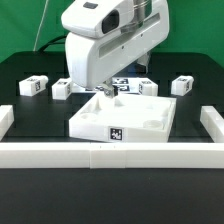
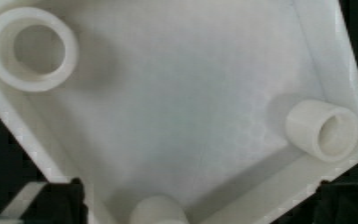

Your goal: Assemble one leg

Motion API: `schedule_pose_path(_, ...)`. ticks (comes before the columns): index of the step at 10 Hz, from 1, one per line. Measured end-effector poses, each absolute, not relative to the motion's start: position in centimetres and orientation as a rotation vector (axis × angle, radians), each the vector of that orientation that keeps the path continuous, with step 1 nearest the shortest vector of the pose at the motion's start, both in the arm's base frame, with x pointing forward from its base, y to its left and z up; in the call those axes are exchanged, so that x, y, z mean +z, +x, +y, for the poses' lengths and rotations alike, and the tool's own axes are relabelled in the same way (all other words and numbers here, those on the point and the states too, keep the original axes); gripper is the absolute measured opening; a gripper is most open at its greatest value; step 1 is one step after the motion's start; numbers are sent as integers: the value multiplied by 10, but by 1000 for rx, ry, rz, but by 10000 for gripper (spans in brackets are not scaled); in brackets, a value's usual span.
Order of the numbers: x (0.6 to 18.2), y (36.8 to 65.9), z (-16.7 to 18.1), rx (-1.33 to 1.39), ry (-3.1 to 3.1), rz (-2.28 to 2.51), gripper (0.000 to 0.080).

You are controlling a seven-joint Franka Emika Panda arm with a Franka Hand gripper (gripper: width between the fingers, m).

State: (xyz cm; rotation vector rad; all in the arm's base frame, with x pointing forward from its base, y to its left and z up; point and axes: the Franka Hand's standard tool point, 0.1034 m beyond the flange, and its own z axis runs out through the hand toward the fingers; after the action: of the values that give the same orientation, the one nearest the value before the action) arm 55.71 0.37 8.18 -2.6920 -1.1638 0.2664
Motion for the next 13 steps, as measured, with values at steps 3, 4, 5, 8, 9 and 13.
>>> schedule_pose_path(3,82,557,4,267,-2692,-1164,649)
schedule_pose_path(4,82,557,4,266,-2692,-1164,649)
schedule_pose_path(5,82,557,4,266,-2692,-1165,649)
schedule_pose_path(8,81,557,4,263,-2694,-1165,649)
schedule_pose_path(9,76,558,6,143,-2718,-1238,649)
schedule_pose_path(13,66,523,21,-99,-2696,-1538,649)
